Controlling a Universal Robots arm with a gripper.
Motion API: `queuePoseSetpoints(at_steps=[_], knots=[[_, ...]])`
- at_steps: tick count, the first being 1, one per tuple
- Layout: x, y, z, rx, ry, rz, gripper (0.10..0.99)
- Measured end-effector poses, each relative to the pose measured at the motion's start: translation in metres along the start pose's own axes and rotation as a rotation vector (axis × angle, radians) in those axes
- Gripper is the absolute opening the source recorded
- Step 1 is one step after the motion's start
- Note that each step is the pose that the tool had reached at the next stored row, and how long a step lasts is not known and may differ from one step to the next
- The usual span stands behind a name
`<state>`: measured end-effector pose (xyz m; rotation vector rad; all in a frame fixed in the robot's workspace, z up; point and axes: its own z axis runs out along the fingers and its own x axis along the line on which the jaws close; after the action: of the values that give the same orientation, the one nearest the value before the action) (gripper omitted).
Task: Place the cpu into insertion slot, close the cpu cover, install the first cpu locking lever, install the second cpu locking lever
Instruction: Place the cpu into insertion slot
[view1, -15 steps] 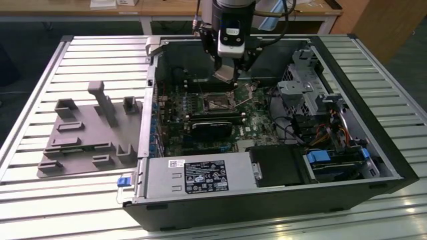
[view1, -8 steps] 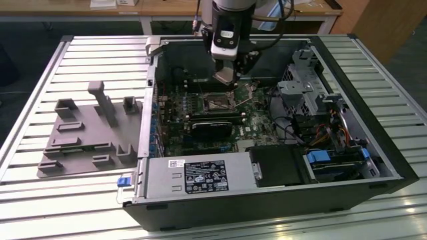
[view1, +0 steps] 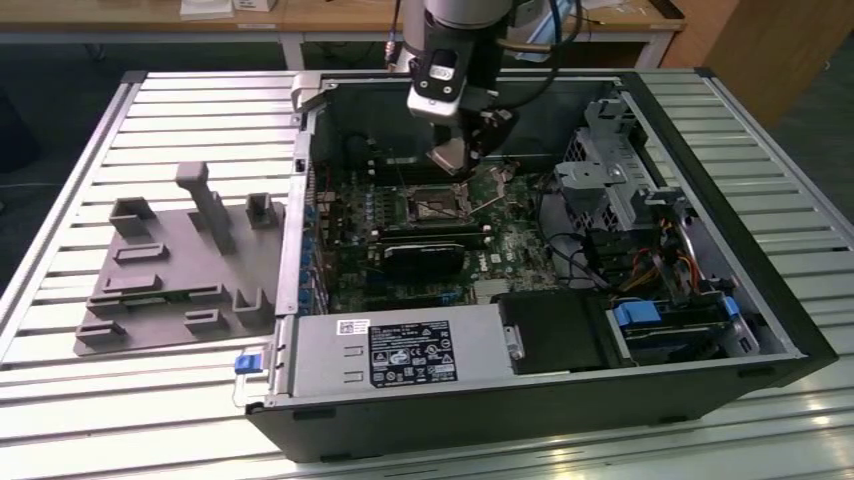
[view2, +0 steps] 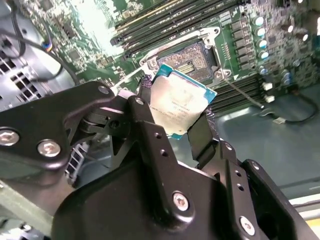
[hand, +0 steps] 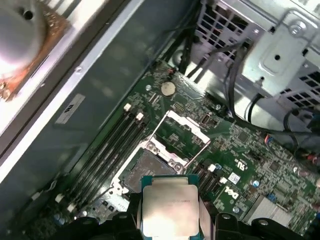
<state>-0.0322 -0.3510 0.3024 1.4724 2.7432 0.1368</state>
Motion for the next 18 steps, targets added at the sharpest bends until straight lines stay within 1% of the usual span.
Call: queuePoseSetpoints(at_steps=[18], knots=[[-0.0003, -0.0012, 0.0138, -0.006, -0.0291, 0.326, 0.541]])
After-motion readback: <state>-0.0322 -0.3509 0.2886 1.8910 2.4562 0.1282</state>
